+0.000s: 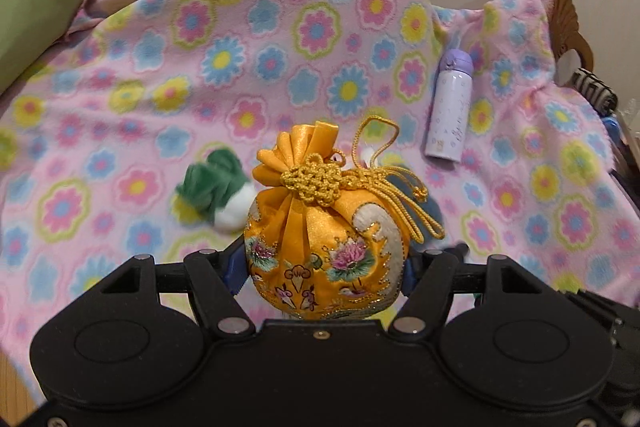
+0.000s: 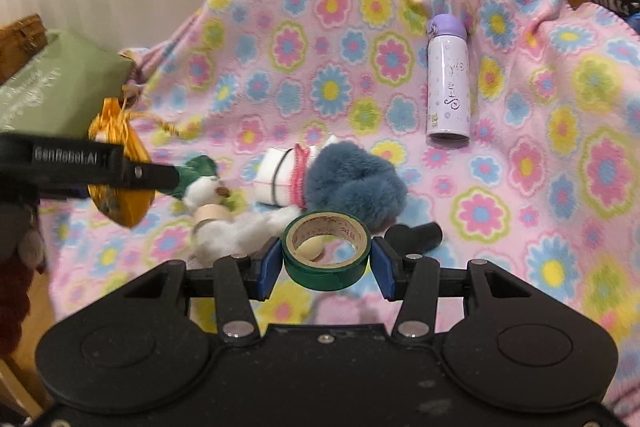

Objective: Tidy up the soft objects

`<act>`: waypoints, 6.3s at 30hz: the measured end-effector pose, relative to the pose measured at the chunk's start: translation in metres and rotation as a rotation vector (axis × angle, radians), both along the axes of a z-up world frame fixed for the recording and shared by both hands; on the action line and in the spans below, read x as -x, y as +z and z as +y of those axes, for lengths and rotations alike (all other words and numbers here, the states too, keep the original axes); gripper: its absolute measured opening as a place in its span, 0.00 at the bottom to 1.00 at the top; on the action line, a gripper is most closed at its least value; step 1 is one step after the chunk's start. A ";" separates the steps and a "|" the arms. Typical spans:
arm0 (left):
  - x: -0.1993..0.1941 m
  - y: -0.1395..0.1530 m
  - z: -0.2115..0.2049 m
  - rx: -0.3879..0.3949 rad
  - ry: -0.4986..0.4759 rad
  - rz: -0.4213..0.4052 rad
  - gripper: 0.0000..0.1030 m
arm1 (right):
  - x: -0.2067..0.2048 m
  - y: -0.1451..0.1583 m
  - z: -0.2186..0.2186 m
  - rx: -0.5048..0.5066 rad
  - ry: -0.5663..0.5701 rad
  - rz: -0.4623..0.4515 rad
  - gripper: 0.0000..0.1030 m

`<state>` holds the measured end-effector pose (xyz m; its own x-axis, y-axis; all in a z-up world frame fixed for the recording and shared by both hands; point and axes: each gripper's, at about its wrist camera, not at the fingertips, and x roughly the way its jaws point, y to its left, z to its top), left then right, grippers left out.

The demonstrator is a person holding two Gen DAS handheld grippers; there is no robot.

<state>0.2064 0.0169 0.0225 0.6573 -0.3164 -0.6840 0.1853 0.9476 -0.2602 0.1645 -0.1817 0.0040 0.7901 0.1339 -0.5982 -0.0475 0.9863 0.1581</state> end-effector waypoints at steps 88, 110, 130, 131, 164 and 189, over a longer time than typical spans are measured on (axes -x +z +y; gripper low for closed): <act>0.164 -0.073 0.002 -0.066 0.098 0.201 0.69 | 0.145 -0.033 0.000 -0.151 0.004 0.282 0.54; 0.165 -0.073 0.000 -0.094 0.102 0.203 0.71 | 0.146 -0.034 -0.001 -0.147 0.001 0.286 0.60; 0.165 -0.073 0.000 -0.106 0.098 0.205 0.73 | 0.147 -0.036 -0.001 -0.147 -0.007 0.289 0.64; 0.166 -0.073 0.000 -0.108 0.097 0.205 0.73 | 0.146 -0.036 -0.001 -0.147 -0.009 0.289 0.64; 0.110 -0.058 0.015 -0.124 0.105 0.169 0.80 | 0.108 -0.027 -0.012 -0.145 -0.092 0.159 0.86; -0.015 -0.062 0.016 -0.181 0.143 0.144 0.80 | -0.011 -0.032 -0.021 -0.003 -0.117 0.131 0.87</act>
